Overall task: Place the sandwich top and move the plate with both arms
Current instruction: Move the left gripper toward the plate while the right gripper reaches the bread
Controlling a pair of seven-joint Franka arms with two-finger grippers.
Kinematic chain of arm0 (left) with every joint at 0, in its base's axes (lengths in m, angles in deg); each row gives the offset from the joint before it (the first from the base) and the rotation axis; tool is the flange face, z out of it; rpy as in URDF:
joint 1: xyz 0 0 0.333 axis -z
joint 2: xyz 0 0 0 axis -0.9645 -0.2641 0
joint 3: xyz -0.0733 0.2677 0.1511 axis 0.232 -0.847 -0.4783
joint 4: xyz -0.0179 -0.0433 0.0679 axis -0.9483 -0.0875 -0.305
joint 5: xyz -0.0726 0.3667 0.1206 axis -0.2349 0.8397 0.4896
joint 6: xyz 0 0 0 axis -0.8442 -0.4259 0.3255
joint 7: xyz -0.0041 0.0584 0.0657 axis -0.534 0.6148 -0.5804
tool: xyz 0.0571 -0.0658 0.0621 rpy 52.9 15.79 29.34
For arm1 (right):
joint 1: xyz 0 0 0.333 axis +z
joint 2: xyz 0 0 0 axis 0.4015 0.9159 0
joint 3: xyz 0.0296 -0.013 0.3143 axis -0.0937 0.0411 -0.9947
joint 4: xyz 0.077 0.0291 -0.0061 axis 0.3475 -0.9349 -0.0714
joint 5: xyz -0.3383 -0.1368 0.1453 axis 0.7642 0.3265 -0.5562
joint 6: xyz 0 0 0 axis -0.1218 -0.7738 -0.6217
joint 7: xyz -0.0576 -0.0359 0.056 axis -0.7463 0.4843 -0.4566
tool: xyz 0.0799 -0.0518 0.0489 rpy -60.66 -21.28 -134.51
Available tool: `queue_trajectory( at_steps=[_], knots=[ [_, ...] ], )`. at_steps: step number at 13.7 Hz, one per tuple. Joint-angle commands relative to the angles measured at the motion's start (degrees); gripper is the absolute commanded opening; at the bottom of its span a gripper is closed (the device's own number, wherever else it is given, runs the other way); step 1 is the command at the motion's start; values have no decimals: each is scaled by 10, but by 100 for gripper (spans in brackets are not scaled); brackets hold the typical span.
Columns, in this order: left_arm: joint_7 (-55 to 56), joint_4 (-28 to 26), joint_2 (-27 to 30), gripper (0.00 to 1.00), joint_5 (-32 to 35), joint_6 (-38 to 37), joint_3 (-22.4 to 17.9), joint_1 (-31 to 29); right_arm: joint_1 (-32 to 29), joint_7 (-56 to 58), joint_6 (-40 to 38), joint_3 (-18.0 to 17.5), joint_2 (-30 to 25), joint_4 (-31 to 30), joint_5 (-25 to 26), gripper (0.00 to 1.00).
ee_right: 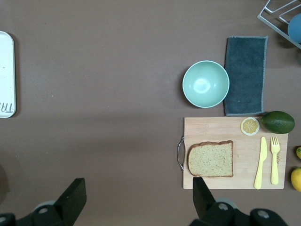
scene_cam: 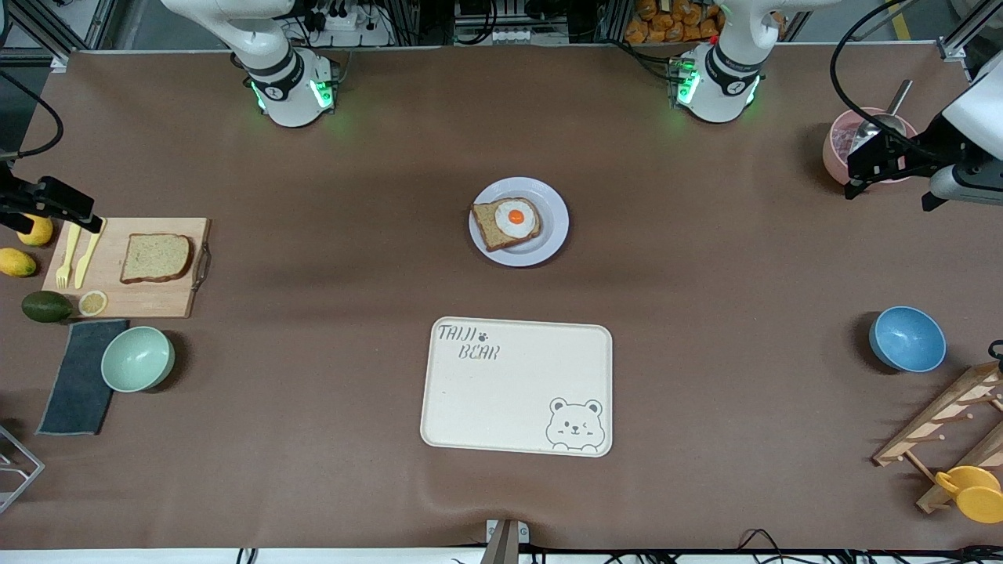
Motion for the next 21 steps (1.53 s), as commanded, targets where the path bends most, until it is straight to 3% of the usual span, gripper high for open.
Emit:
queue_trajectory(
  at_steps=[1,5,11,16,21],
  knots=[
    [-26,5,5,100,1,-11,1,-3,6,-13,-6,2,0,0,12,100],
    [-23,5,4,100,2,-11,1,-2,4,-13,-5,2,0,0,12,100],
    [8,-11,-4,100,-50,-11,0,-16,-12,-5,-6,3,6,-2,11,100],
    [43,-28,-49,100,-79,9,5,-7,-14,-7,-17,3,12,-4,13,100],
    [49,-28,-59,100,-120,31,6,4,-79,47,-6,2,22,-29,5,100]
  ],
)
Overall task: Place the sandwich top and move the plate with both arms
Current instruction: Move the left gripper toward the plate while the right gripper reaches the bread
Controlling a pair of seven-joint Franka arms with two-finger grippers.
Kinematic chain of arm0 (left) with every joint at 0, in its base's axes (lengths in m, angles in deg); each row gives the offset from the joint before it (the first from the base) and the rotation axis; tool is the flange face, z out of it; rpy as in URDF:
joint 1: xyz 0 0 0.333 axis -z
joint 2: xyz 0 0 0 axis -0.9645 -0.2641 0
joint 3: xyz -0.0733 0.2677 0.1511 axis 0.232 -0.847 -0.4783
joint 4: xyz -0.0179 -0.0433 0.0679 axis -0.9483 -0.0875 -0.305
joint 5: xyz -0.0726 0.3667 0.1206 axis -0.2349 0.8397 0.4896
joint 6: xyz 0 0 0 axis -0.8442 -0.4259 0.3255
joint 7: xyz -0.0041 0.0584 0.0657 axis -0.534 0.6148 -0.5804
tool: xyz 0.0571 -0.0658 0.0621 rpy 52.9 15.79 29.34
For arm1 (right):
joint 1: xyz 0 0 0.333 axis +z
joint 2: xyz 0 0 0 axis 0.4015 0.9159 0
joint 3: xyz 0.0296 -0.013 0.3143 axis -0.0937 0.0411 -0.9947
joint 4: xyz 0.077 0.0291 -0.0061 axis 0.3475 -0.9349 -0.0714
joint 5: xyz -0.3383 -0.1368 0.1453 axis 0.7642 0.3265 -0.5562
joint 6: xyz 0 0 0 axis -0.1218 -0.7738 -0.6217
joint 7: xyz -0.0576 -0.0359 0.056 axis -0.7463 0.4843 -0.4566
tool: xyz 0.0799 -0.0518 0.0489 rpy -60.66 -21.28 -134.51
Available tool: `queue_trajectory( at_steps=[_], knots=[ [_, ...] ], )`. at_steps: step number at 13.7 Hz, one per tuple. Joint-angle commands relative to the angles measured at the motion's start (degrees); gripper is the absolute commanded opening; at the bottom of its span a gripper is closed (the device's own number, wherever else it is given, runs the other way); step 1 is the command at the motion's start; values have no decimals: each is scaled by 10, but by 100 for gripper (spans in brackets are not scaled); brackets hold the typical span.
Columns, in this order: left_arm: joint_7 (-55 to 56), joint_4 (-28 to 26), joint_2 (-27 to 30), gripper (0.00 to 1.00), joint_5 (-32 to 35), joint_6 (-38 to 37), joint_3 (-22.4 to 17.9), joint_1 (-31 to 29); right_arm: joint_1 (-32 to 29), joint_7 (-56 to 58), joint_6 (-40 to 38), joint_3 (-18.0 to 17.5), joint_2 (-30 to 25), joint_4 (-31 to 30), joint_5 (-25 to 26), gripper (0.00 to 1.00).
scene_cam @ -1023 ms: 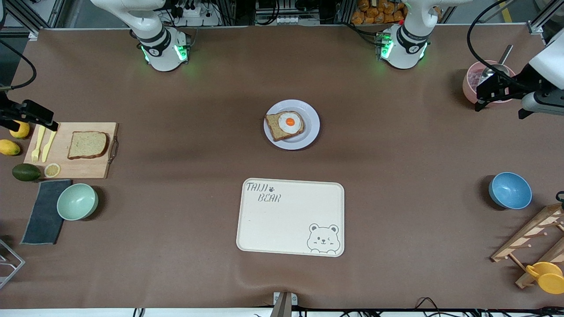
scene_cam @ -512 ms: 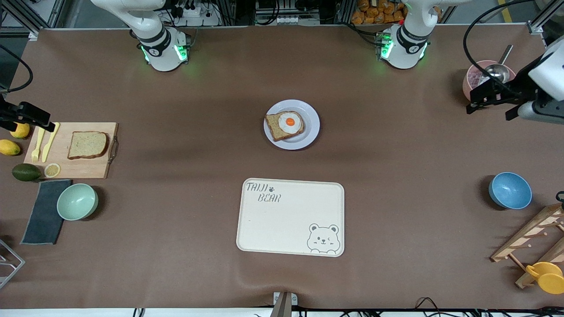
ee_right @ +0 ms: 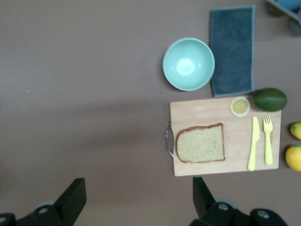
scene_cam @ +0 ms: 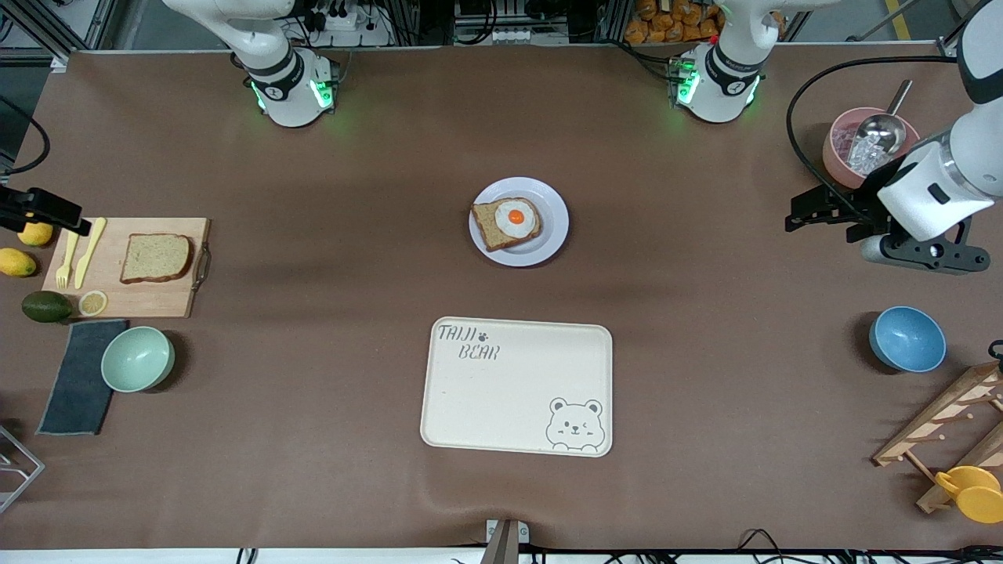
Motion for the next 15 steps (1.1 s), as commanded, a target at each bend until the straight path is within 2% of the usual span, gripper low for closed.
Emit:
queue_trajectory(
  at_steps=[1,3,6,8,10,12,13,15],
  knots=[
    [13,1,-3,100,-42,16,3,3,-40,51,10,-6,3,-25,-2,100],
    [34,2,-11,100,-54,16,6,3,-68,62,23,-6,5,-50,-7,100],
    [42,-2,-24,100,-58,16,13,4,-112,139,94,-6,5,-124,-35,100],
    [52,-20,-29,100,-69,21,17,8,-133,170,125,-6,19,-145,-44,100],
    [53,-65,-24,100,-116,41,17,6,-156,215,140,-6,47,-143,-56,100],
    [53,-98,-19,100,-123,45,30,3,-179,255,162,-6,79,-140,-65,100],
    [53,-116,-19,100,-128,50,33,3,-191,285,169,-6,96,-140,-85,100],
    [52,-171,-16,100,-141,96,57,0,-206,316,194,-6,130,-140,-99,100]
  ],
)
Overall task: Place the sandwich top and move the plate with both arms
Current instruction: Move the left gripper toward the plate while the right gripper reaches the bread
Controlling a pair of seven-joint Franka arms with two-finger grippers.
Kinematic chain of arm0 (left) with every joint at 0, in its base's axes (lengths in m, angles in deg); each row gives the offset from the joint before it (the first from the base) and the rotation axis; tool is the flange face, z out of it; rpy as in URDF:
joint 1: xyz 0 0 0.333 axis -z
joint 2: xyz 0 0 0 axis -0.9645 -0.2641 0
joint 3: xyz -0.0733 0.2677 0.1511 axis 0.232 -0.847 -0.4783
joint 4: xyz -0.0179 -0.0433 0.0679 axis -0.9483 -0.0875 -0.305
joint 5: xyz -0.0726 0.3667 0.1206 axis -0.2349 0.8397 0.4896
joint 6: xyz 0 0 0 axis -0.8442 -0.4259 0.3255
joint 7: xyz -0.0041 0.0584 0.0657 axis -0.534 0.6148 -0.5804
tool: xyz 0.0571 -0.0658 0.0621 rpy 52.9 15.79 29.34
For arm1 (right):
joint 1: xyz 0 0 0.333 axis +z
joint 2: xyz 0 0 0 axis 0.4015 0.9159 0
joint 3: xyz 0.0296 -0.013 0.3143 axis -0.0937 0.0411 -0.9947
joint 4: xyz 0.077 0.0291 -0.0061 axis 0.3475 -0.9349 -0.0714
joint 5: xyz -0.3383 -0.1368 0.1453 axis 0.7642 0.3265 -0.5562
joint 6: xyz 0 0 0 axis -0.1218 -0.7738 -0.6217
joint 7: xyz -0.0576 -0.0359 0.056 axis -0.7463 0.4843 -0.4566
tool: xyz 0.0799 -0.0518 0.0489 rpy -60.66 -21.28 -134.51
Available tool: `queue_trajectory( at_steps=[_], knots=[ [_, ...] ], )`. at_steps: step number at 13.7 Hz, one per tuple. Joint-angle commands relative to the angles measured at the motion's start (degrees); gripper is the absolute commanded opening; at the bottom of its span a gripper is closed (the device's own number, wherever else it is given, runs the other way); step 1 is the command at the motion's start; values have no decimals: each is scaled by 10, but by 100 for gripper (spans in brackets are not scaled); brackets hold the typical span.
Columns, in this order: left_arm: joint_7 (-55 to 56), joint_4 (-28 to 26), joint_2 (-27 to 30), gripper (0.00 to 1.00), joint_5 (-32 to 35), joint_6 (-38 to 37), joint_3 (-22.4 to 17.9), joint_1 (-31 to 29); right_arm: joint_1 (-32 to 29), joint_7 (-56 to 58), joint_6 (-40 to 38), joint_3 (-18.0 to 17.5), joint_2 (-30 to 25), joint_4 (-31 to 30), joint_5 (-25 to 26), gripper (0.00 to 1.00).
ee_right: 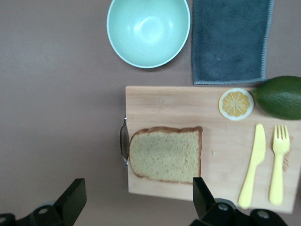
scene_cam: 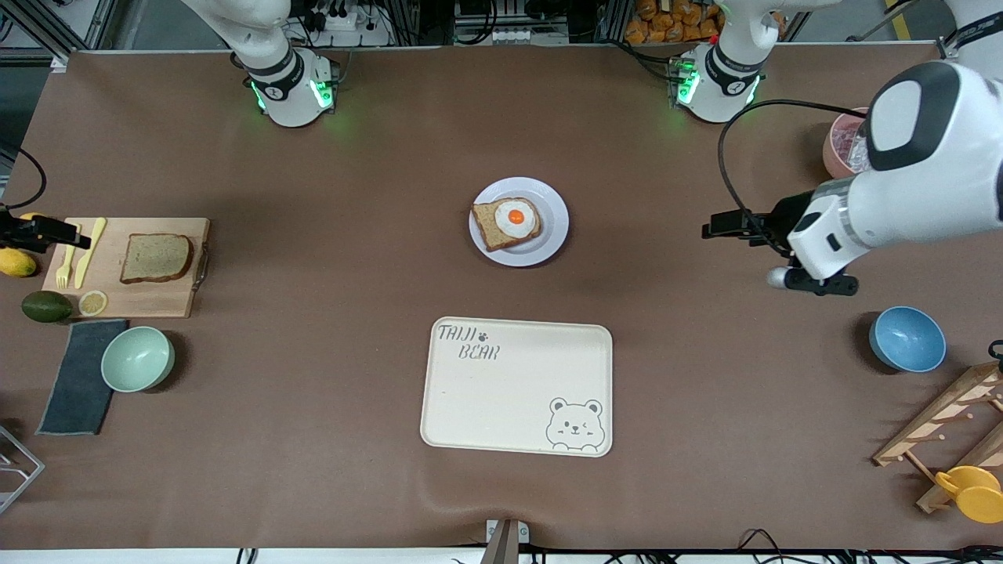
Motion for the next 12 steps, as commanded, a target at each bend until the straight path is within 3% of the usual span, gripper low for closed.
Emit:
queue_trajectory(
  at_steps=[1,3,5,9,12],
  knots=[
    [7,-90,29,100,-17,66,31,-7,-27,37,20,-8,42,6,-20,100],
    [4,-132,42,100,-27,88,44,-7,-31,38,40,-8,71,7,-20,100],
    [-6,-141,40,100,-49,93,45,-8,-40,46,44,-8,93,7,-21,100],
    [-25,-188,31,100,-61,173,55,-3,-75,118,59,-8,132,11,-45,100],
    [-35,-206,12,100,-87,216,65,-1,-87,125,67,-8,151,12,-46,95]
  ],
)
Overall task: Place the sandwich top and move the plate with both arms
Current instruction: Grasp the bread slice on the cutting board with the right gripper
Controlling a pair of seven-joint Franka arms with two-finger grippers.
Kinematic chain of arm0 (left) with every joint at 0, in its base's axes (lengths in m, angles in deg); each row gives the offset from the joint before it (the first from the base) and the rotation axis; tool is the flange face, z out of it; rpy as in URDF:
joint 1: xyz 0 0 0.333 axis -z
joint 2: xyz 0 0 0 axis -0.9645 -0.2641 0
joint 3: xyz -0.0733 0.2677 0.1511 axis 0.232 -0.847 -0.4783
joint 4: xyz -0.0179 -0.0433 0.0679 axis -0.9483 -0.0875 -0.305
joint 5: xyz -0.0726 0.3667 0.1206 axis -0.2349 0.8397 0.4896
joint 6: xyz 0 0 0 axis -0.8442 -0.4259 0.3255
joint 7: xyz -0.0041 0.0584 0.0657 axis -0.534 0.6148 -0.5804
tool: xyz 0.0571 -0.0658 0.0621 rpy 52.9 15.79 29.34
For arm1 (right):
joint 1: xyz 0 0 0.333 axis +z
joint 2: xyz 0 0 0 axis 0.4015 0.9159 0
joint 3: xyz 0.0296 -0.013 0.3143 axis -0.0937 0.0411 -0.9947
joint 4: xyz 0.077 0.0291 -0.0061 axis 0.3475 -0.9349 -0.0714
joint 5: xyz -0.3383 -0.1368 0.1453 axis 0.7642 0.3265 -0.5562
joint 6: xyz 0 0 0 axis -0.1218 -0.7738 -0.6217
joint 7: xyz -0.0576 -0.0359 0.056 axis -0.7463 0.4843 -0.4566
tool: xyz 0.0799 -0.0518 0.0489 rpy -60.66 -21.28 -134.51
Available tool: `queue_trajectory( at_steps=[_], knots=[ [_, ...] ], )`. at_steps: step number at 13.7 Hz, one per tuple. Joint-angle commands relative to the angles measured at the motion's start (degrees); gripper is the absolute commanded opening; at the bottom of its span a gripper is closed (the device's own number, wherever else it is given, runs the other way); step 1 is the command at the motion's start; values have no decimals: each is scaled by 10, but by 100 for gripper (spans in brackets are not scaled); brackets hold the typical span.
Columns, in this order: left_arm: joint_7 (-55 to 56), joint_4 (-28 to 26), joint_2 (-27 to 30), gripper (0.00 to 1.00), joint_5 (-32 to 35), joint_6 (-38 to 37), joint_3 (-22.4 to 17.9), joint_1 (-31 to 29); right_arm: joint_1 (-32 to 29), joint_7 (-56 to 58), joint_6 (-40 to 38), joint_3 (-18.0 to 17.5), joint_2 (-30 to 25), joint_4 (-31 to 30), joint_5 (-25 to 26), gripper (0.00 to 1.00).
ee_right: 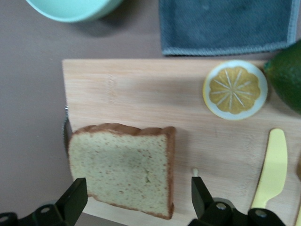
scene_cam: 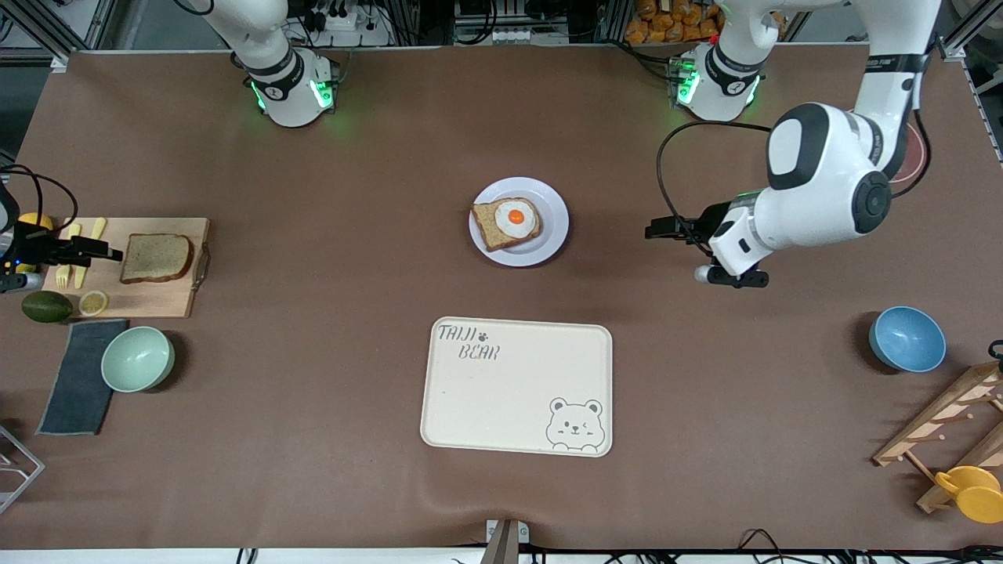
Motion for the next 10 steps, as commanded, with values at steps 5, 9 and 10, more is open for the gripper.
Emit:
queue_trajectory(
  at_steps=[5,9,10],
  knots=[
    [-12,-50,-17,100,-42,97,46,2,-24,27,11,-9,43,10,-36,83],
    [-12,-48,-27,100,-72,106,48,8,-25,30,10,-10,60,9,-42,66],
    [-12,-48,-27,100,-77,107,48,8,-24,30,7,-10,60,7,-42,64]
  ],
)
